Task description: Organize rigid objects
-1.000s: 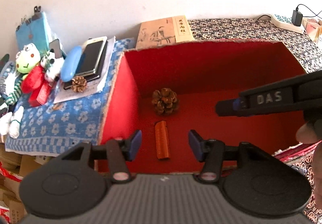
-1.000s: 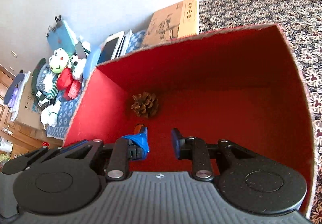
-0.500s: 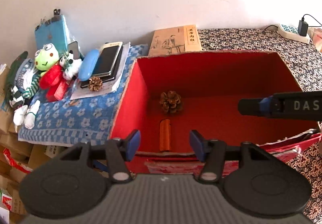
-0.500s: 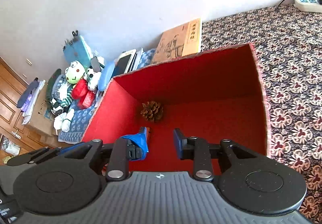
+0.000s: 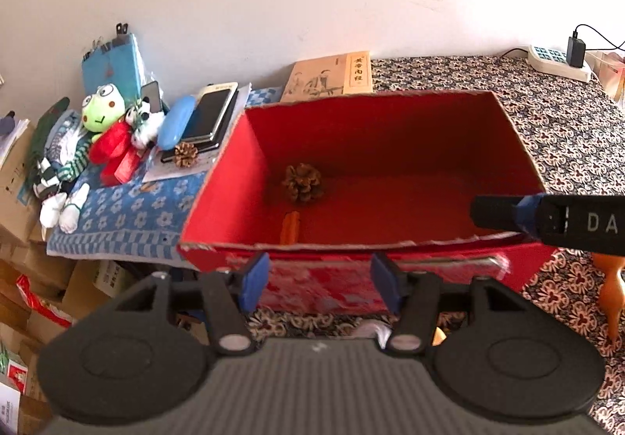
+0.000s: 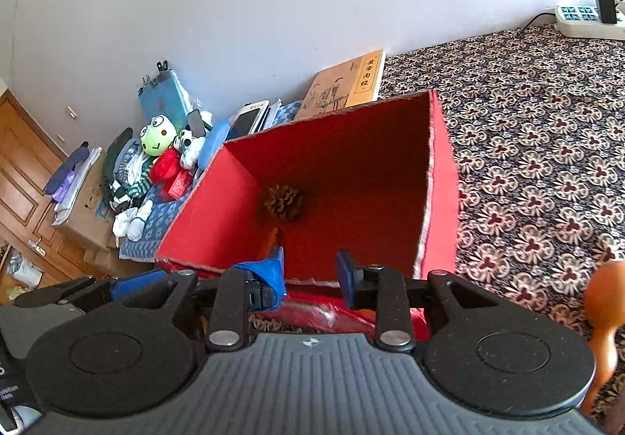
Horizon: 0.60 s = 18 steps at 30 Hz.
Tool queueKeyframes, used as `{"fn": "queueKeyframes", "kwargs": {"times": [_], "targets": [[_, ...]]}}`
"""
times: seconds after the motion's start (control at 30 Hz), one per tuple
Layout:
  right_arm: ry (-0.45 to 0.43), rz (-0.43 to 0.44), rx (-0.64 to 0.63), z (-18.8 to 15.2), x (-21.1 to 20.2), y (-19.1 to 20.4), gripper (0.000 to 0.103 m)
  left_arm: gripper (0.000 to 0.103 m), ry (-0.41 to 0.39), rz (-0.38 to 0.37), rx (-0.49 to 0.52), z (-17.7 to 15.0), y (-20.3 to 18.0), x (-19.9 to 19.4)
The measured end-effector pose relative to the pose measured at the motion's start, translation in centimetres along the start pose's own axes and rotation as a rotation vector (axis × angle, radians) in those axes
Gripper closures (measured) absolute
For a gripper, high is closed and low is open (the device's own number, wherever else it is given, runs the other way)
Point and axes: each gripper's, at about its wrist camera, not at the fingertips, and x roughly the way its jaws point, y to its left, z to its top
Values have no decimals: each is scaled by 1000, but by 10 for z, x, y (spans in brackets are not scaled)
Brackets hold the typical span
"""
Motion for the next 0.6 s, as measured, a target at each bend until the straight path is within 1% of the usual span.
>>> {"fn": "queueKeyframes", "kwargs": {"times": [0.2, 0.33, 0.43, 0.6], "targets": [[17, 31, 20, -11, -14, -13, 90, 40, 28, 1, -23, -12, -17, -8], [28, 46, 36, -18, -22, -20, 90, 39, 33, 13, -16, -22, -27, -15], [39, 66, 36, -27, -27, -22, 90, 38, 42, 15, -23, -29, -29, -17], [47, 74, 52, -38, -29, -23, 90, 37, 69, 6, -18, -34, -26, -11]]}}
